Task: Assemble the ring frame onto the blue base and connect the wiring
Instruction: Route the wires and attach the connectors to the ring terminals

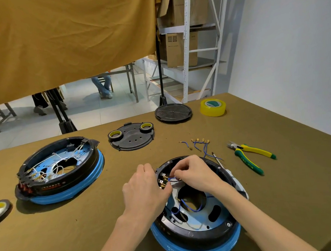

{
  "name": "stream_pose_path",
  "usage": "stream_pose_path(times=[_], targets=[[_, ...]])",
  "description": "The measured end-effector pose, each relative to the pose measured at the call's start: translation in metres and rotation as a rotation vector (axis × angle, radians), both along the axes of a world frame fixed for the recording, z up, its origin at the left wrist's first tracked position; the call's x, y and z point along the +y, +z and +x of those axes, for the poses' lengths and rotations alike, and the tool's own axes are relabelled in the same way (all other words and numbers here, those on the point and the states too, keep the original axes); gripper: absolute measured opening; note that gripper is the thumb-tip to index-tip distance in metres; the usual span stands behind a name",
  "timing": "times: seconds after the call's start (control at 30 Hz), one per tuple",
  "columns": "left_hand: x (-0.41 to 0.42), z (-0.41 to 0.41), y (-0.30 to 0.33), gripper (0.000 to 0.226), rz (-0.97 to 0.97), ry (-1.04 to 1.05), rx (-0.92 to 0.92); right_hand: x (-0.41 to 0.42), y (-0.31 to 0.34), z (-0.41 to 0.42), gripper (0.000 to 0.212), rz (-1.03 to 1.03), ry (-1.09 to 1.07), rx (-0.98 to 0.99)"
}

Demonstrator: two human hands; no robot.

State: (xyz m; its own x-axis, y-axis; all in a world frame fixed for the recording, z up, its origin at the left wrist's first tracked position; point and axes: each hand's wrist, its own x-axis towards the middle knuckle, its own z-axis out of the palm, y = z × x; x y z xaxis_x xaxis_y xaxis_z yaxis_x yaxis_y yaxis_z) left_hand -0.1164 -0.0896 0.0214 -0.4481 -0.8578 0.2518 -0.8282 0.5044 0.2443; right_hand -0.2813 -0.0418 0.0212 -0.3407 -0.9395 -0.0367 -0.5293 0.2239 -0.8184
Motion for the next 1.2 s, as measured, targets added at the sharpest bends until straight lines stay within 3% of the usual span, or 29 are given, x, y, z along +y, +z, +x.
stream_pose_path(times=[0.3,0.47,0.6,1.1,1.2], targets=[[0.001,-0.006,0.005,0.046,-0.017,0.024,-0.072,0.000,-0.001,-0.007,0.050,-0.096,-0.155,-0.194],[0.002,-0.006,0.006,0.044,-0.038,0.022,-0.075,0.019,0.004,-0.015,0.035,-0.044,-0.035,-0.069],[0.003,-0.006,0.008,0.042,-0.053,0.031,-0.084,0.030,0.007,-0.017,0.008,-0.056,0.037,0.087],[0.001,-0.013,0.009,0.056,-0.112,0.051,-0.144,0.027,0.002,-0.022,0.007,-0.128,0.076,0.065],[0.001,-0.013,0.007,0.050,-0.115,0.050,-0.136,0.017,0.008,-0.034,0.016,-0.230,-0.076,0.043]])
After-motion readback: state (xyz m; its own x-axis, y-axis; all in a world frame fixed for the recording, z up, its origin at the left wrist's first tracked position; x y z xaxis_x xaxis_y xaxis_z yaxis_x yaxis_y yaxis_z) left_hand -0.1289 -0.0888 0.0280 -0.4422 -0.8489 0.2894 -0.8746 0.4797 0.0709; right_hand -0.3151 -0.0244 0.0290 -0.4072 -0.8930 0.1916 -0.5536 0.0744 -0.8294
